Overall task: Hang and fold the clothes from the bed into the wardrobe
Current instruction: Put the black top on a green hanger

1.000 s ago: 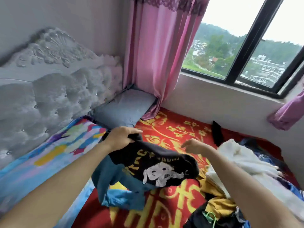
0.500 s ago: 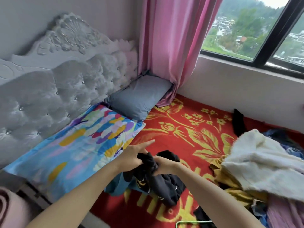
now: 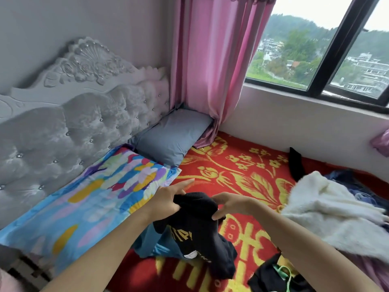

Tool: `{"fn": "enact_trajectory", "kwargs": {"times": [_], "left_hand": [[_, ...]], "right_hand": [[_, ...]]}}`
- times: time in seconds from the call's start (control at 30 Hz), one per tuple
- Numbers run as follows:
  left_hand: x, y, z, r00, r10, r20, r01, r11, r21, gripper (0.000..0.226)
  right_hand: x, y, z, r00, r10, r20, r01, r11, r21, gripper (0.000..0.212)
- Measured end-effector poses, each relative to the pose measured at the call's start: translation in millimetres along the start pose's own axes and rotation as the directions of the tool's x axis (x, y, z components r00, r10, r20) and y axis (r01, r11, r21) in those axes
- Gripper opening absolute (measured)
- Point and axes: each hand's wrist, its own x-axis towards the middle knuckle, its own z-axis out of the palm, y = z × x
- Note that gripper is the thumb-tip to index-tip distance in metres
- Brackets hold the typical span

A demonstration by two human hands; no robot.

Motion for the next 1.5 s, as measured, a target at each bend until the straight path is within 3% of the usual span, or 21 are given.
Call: {"fn": "enact_trajectory", "kwargs": {"times": [0.1, 0.17, 0.3, 0.37, 0.47, 0.53, 0.57, 0.63, 0.7, 0.77, 0.83, 0.9, 0.97, 1.0, 1.1, 1.2, 1.27, 1.33, 1.4, 1.5], "left_hand": [[11, 6, 3, 0.998, 0.070, -0.004, -0.069, 0.997, 0.016, 0.095], [20, 16, 7, 0.994, 0.109, 0.015, -0.109, 0.994, -0.002, 0.088], [36, 27, 3, 0.985, 0.173, 0.027, -0.173, 0.985, -0.006, 0.083], [44, 29, -1, 0.981, 0.191, 0.023, -0.192, 0.981, 0.041, 0.079], [52, 29, -1, 0.973, 0.229, 0.036, -0.231, 0.962, 0.145, 0.070], [56, 24, 6, 0.965, 0.261, 0.030, -0.261, 0.939, 0.223, 0.065], [56, 23, 10, 0.963, 0.267, 0.023, -0.262, 0.924, 0.279, 0.063], [55, 23, 17, 0.970, 0.243, 0.004, -0.222, 0.882, 0.415, 0.062], [54, 18, 26, 0.984, 0.177, -0.014, -0.147, 0.856, 0.495, 0.064], [54, 9, 32, 0.997, 0.056, -0.050, -0.025, 0.874, 0.485, 0.064], [58, -5, 37, 0.993, -0.089, -0.075, 0.111, 0.913, 0.393, 0.059], [65, -22, 43, 0.982, -0.167, -0.084, 0.184, 0.949, 0.255, 0.039], [65, -32, 46, 0.972, -0.212, -0.103, 0.224, 0.965, 0.134, 0.017], [66, -35, 47, 0.969, -0.230, -0.095, 0.232, 0.973, 0.012, 0.016], [62, -29, 41, 0.970, -0.244, 0.012, 0.227, 0.885, -0.407, 0.020], [66, -27, 26, 0.965, -0.259, -0.037, 0.197, 0.812, -0.549, 0.023], [69, -19, 9, 0.962, -0.249, -0.112, 0.136, 0.792, -0.595, 0.023], [73, -10, -9, 0.961, -0.171, -0.219, 0.030, 0.849, -0.528, 0.026], [73, 6, -27, 0.955, -0.100, -0.280, -0.046, 0.881, -0.472, 0.027], [68, 27, -53, 0.918, -0.053, -0.394, -0.138, 0.887, -0.440, 0.027]], "right_hand": [[-15, 11, -1, 0.999, 0.000, -0.040, 0.005, 0.992, 0.125, 0.062], [-27, 17, -1, 0.998, -0.003, -0.056, 0.014, 0.979, 0.203, 0.068], [-46, 25, -6, 0.991, 0.016, -0.132, 0.050, 0.874, 0.483, 0.056], [-59, 22, -13, 0.983, 0.057, -0.177, 0.047, 0.843, 0.536, 0.047], [-79, 7, -27, 0.972, 0.141, -0.188, -0.078, 0.948, 0.309, 0.019], [-90, -6, -37, 0.939, 0.161, -0.303, -0.138, 0.986, 0.097, 0.010], [-95, -13, -42, 0.897, 0.134, -0.421, -0.126, 0.991, 0.048, 0.007], [-103, -26, -51, 0.760, 0.036, -0.649, -0.028, 0.999, 0.023, 0.025], [-112, -38, -55, 0.649, -0.040, -0.760, 0.069, 0.998, 0.006, 0.034], [-119, -48, -54, 0.600, -0.094, -0.794, 0.132, 0.991, -0.018, 0.033], [-126, -56, -53, 0.593, -0.101, -0.799, 0.179, 0.984, 0.009, 0.029], [-133, -58, -56, 0.590, -0.090, -0.803, 0.208, 0.977, 0.044, 0.030], [-140, -56, -60, 0.578, -0.066, -0.813, 0.156, 0.987, 0.031, 0.030], [-143, -54, -63, 0.563, -0.057, -0.825, 0.105, 0.994, 0.003, 0.030], [-150, -41, -68, 0.524, -0.065, -0.849, -0.037, 0.994, -0.098, 0.027], [-162, -25, -69, 0.537, -0.039, -0.843, -0.083, 0.992, -0.098, 0.029], [-168, -16, -64, 0.577, 0.009, -0.817, -0.124, 0.989, -0.076, 0.029], [-170, -12, -55, 0.625, 0.079, -0.776, -0.259, 0.959, -0.112, 0.018], [-166, -5, -47, 0.639, 0.108, -0.762, -0.370, 0.911, -0.181, 0.024], [-155, 9, -40, 0.660, 0.147, -0.737, -0.255, 0.966, -0.035, 0.029]]}}
